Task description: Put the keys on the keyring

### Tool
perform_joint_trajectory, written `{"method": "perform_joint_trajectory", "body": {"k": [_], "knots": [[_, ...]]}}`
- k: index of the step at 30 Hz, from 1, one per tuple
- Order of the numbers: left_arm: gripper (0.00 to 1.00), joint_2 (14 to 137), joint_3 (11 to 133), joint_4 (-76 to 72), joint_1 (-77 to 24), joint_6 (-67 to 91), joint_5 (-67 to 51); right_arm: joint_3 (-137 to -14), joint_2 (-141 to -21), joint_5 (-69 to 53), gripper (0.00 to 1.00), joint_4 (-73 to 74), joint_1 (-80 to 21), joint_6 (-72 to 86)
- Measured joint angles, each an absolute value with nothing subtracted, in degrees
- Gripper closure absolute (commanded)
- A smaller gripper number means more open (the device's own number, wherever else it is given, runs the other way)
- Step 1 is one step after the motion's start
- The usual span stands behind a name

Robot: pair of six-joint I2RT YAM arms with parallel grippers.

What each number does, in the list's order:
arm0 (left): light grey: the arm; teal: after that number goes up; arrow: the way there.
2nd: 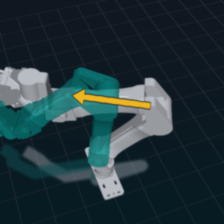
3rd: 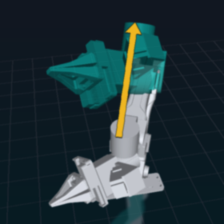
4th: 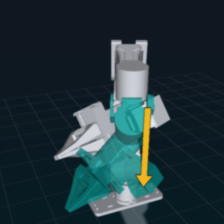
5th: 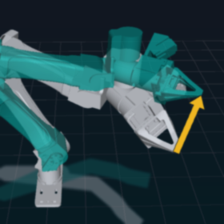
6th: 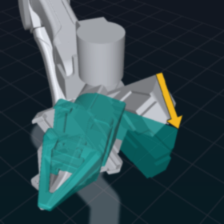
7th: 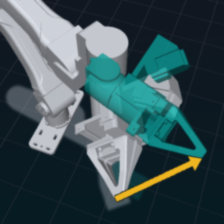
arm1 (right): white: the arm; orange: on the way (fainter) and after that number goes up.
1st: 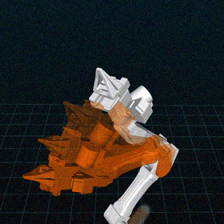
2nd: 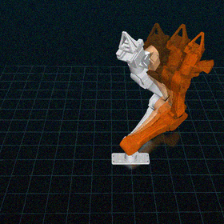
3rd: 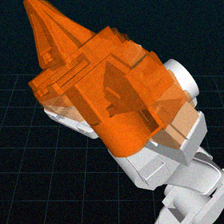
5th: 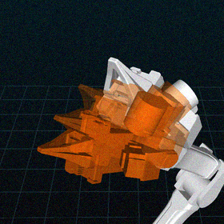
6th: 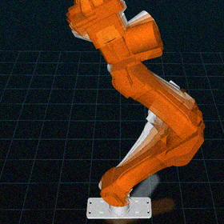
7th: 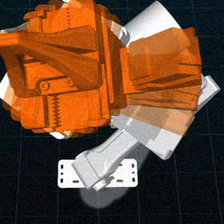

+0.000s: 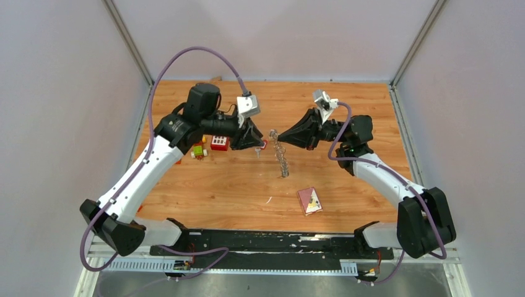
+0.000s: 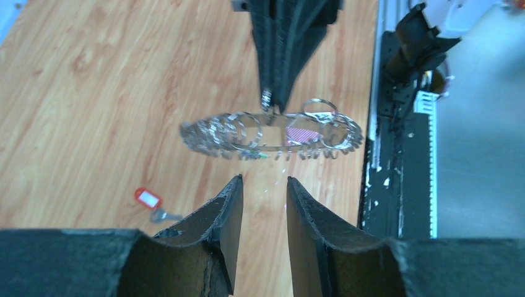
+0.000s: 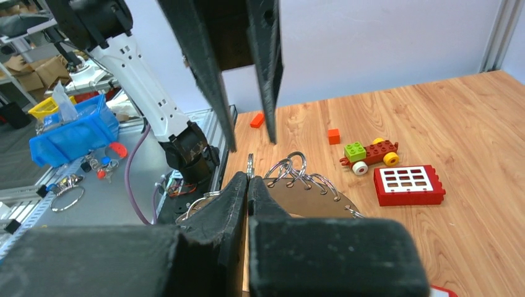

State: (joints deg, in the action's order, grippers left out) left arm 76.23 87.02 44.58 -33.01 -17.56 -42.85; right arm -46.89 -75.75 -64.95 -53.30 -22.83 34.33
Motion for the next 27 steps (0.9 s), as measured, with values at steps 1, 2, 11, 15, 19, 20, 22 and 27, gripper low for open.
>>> {"method": "perform_joint_trajectory", "body": {"k": [1,2,11,15,19,20,22,27], "knots": [[0.62,74.08,82.65,39.79,-32.88,-15.97,-44.88,-46.89,-75.75,-64.82,1.0,-53.65,-22.63,34.96],[0.63,73.56,81.6,38.85,-32.86,-15.51,-45.36,-46.89,-75.75,-64.6,1.0,-54.26,-22.48,35.79],[0.66,71.0,70.78,15.62,-32.86,-4.08,-53.56,-46.7,-75.75,-63.48,1.0,-58.63,-22.24,39.83],[0.69,71.53,70.65,10.52,-32.86,-1.54,-54.63,-46.3,-75.77,-63.46,1.0,-59.83,-22.24,40.29],[0.71,71.96,70.57,8.34,-32.84,-0.91,-55.31,-46.0,-75.77,-63.51,1.0,-60.34,-22.24,40.45],[0.71,72.01,70.54,8.05,-32.84,-0.84,-55.46,-46.0,-75.77,-63.51,1.0,-60.45,-22.24,40.45],[0.72,72.14,70.48,7.6,-32.8,-0.75,-55.77,-46.0,-75.77,-63.51,1.0,-60.64,-22.22,40.45],[0.72,72.25,69.41,6.2,-32.58,-0.93,-56.69,-45.8,-75.77,-63.83,1.0,-60.73,-22.17,40.64]]}}
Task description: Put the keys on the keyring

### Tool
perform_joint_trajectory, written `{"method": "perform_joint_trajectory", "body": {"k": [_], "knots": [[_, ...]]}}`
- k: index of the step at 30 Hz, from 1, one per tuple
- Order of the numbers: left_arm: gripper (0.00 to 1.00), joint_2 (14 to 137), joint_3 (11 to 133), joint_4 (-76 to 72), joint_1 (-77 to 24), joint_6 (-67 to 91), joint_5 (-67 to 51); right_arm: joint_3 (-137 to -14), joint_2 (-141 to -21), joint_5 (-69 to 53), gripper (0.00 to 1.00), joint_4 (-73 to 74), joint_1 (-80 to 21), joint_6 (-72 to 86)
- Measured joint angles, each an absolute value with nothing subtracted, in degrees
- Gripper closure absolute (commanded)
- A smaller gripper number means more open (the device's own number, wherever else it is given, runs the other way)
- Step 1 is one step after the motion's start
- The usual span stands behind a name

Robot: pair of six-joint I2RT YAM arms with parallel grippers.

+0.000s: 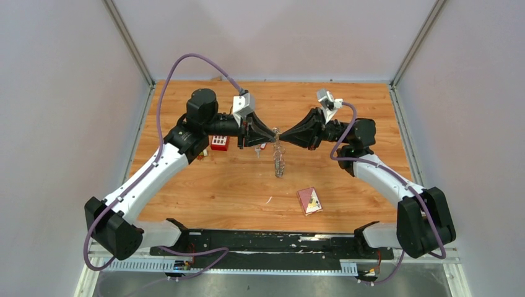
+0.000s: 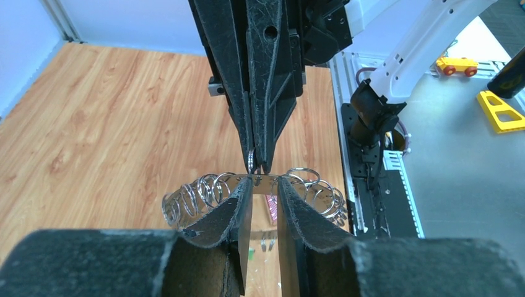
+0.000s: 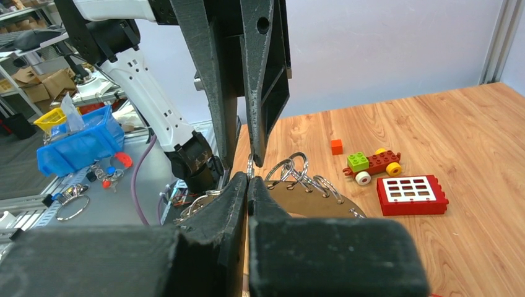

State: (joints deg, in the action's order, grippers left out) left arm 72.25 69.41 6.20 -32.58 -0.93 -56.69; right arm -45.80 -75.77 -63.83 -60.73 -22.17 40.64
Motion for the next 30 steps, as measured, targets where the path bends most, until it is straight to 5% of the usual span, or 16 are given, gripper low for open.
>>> {"method": "perform_joint_trajectory", "body": {"k": [9,30], "knots": [[0.66,73.65,68.88,5.02,-32.62,-0.91,-56.77,-45.76,-75.77,-64.03,1.0,-61.45,-22.06,41.08],[0.86,73.71,66.35,-2.48,-32.58,4.43,-57.98,-45.76,-75.77,-64.16,1.0,-61.58,-22.06,40.82]]}}
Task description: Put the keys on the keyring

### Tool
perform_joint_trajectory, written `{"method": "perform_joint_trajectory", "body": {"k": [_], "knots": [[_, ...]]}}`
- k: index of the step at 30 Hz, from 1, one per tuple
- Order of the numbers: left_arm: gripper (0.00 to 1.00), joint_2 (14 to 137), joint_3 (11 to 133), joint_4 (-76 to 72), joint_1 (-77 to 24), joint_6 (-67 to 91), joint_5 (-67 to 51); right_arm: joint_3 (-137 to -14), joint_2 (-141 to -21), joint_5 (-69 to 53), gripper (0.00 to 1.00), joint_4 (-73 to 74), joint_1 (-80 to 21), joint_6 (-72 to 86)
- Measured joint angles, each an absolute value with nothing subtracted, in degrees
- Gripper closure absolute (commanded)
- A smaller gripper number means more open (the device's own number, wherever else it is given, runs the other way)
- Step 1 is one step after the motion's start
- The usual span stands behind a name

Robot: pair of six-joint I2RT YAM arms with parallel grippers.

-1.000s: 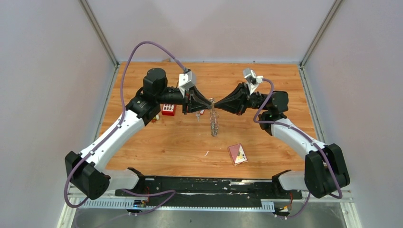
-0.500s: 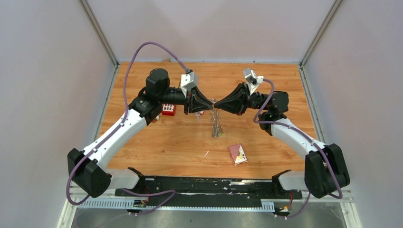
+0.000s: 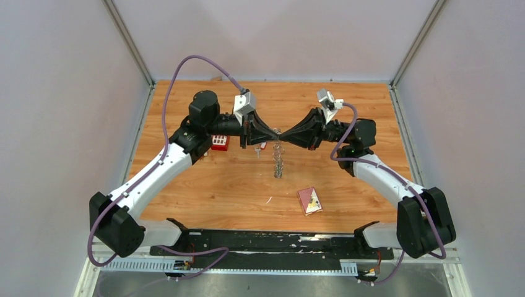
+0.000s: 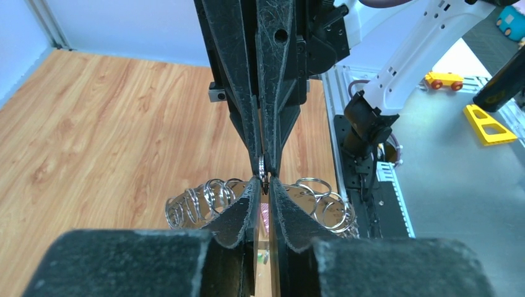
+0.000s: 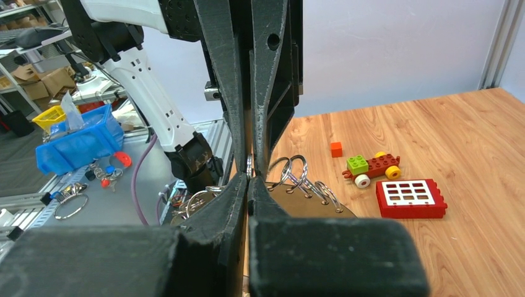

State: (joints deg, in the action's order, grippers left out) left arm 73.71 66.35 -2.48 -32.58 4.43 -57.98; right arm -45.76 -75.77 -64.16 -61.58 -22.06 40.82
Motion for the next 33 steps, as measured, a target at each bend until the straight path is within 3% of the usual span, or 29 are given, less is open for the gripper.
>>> {"method": "perform_joint_trajectory", "body": {"k": [5,7,10,15,20,26,33], "knots": [[0.93,73.93,66.35,-3.09,-32.53,5.93,-58.04,-45.76,-75.77,-64.14,1.0,-61.49,-22.06,40.36],[1.0,74.02,66.3,-3.25,-32.53,6.22,-58.04,-45.76,-75.77,-64.16,1.0,-61.45,-22.04,40.23],[1.0,74.06,66.15,-3.46,-32.51,6.74,-58.04,-45.74,-75.77,-64.18,1.0,-61.34,-22.02,39.99],[1.0,74.13,66.72,-0.38,-32.53,5.67,-56.47,-45.74,-75.77,-64.27,0.75,-60.03,-22.04,38.22],[1.0,78.37,78.56,23.57,-33.54,-6.61,-49.8,-45.76,-73.82,-64.42,0.59,-52.86,-21.63,31.05],[1.0,84.25,97.82,51.35,-37.67,-20.25,-35.0,-46.94,-70.32,-65.69,0.57,-39.72,-20.69,18.41],[1.0,93.3,116.09,72.73,-44.6,-24.16,-21.15,-47.29,-69.43,-66.06,0.57,-31.9,-20.69,10.46]]}}
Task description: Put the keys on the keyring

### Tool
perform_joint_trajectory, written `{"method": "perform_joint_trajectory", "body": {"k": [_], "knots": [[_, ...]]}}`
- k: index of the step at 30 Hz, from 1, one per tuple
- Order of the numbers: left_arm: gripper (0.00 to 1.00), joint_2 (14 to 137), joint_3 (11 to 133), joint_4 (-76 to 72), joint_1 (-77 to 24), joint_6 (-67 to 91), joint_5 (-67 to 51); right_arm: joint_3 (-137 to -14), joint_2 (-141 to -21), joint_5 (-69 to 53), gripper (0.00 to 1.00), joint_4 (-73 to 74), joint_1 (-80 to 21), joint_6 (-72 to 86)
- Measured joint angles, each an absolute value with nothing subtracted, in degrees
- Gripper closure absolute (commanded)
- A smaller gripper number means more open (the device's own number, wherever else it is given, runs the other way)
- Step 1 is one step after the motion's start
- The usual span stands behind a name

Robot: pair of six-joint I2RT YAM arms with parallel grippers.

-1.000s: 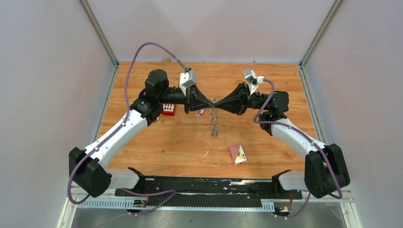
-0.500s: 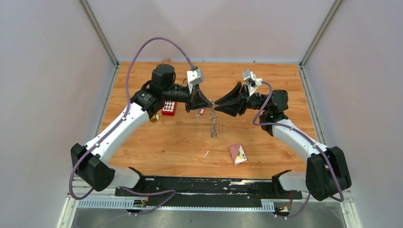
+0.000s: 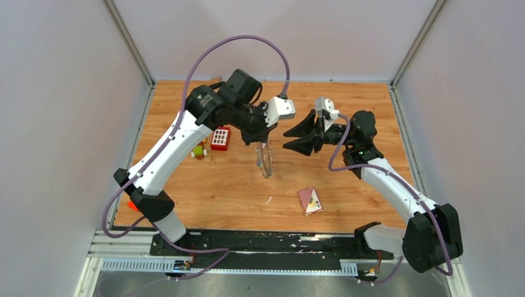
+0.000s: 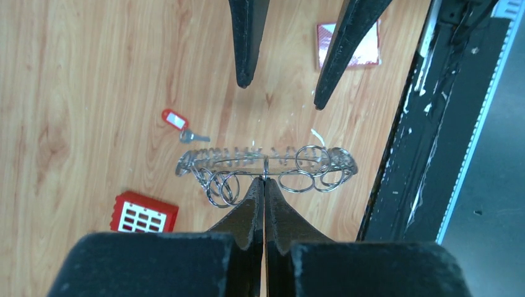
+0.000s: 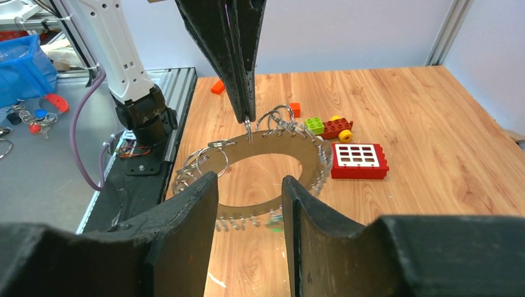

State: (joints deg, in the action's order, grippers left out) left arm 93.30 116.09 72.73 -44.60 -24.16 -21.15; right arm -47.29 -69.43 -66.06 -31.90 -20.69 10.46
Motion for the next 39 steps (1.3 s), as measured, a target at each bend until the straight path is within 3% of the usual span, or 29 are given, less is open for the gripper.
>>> {"method": "perform_joint_trajectory", "body": {"k": [7,17,39], "knots": [[1.0,97.19,121.62,79.37,-46.22,-24.12,-19.38,-46.72,-70.22,-66.37,0.63,-35.42,-20.75,12.69],[1.0,94.91,115.02,73.95,-46.35,-23.49,-26.04,-45.74,-72.75,-67.57,0.74,-41.95,-23.24,18.33],[1.0,93.76,112.36,69.41,-46.35,-22.61,-28.18,-45.74,-73.12,-69.58,0.8,-41.74,-24.38,17.45]]}}
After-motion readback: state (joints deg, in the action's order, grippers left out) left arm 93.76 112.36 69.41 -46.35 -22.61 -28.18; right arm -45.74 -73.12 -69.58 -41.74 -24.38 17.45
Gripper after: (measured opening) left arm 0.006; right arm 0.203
